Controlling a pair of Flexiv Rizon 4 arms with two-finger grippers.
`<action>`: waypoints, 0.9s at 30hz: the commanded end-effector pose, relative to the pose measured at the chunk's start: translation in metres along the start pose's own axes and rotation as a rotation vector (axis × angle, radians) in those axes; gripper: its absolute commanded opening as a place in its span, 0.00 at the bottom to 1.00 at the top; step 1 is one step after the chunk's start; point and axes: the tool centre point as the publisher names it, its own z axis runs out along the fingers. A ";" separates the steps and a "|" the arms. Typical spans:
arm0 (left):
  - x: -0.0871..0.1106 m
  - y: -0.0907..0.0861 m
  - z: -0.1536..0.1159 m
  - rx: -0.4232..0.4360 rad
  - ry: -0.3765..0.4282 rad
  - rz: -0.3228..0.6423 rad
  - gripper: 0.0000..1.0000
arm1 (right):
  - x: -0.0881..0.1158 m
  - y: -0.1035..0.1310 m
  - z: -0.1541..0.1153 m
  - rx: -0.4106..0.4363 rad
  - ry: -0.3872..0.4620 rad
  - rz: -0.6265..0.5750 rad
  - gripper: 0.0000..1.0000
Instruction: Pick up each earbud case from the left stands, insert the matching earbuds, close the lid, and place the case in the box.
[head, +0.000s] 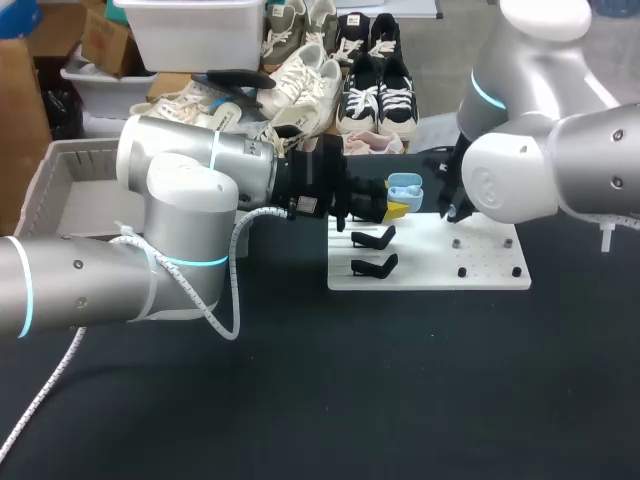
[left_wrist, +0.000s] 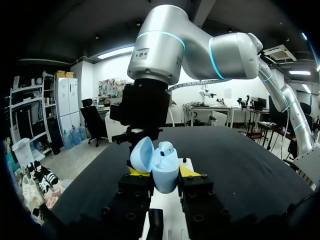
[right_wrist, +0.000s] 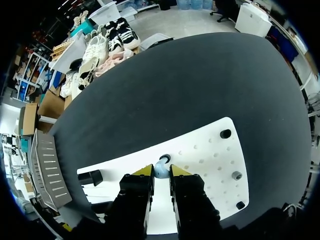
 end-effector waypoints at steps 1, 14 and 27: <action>0.000 -0.001 0.000 -0.004 -0.001 0.001 0.00 | 0.002 -0.003 -0.007 -0.004 -0.005 0.002 0.00; 0.000 -0.001 0.000 -0.004 -0.001 0.001 0.00 | 0.012 -0.008 -0.044 -0.027 -0.047 -0.031 0.00; 0.000 -0.001 0.000 -0.004 -0.001 0.001 0.00 | 0.028 -0.006 -0.100 -0.060 -0.061 -0.131 0.00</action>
